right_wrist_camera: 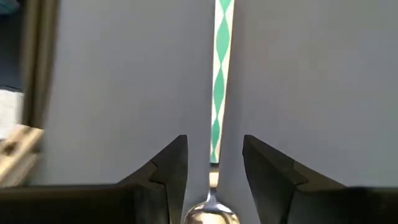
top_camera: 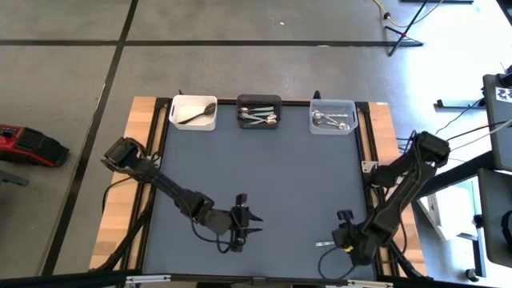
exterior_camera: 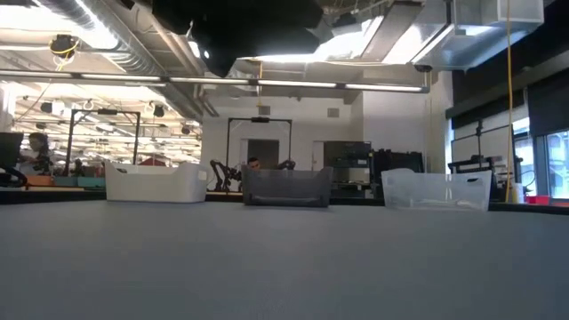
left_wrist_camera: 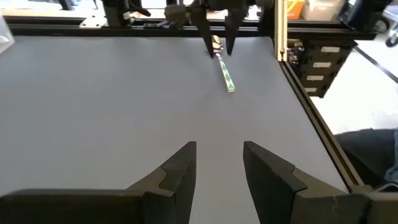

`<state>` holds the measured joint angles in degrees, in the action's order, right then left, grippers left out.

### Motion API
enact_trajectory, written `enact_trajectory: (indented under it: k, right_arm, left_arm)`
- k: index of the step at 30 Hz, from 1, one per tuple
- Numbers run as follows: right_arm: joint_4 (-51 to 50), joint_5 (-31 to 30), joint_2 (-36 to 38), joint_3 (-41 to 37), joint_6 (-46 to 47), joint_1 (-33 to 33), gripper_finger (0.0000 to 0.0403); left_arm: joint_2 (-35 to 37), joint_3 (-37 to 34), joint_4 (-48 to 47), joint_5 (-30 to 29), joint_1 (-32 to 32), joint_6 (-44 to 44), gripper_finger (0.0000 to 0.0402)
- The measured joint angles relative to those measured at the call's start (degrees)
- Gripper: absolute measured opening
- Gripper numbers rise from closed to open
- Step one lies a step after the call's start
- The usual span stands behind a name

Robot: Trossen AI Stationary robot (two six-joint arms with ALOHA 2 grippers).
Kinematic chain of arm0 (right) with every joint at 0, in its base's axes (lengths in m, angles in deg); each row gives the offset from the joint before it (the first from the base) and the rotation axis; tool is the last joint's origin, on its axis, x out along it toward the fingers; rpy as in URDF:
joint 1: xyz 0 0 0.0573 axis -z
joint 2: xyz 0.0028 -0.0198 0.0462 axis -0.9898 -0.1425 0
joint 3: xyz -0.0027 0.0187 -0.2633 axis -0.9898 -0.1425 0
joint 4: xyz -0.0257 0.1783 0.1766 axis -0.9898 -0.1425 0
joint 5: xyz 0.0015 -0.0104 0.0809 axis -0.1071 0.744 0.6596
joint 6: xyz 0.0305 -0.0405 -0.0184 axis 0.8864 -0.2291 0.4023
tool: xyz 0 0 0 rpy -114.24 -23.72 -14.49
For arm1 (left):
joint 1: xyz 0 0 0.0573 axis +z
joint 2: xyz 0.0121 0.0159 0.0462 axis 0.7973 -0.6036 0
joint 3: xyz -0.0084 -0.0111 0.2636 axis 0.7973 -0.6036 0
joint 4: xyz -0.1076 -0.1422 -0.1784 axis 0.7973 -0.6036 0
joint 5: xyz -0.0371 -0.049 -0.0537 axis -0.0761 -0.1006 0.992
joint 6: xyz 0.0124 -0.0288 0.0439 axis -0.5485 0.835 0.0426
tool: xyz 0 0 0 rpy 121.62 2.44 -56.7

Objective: Sort silverware by color (type)
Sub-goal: Put the white and blue patterned spoon into the transparent bin

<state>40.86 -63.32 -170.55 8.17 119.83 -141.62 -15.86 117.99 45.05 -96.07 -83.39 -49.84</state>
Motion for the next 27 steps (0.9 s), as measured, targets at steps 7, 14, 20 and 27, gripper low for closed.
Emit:
enact_trajectory:
  k: [7, 14, 20, 27]
  right_arm:
    - [-0.58, -2.35, -5.07, 0.09, -0.32, 0.27, 0.0127]
    - [-0.33, -2.66, -5.93, 0.51, -3.39, 0.62, 0.0035]
    - [-1.14, -5.09, -5.09, 2.33, -11.00, 5.08, 0.0017]
    - [-6.26, -9.45, 2.15, 2.67, -21.92, 14.31, 0.0005]
  left_arm:
    - [0.00, 0.00, 0.04, -2.35, -0.20, -0.34, 0.0128]
    - [0.00, 0.00, 0.04, -2.31, -0.20, -0.42, 0.0128]
    - [0.90, 0.00, 0.38, -1.60, 0.89, -2.74, 0.0127]
    - [3.11, 0.03, -3.68, 1.60, 2.23, -9.79, 0.0127]
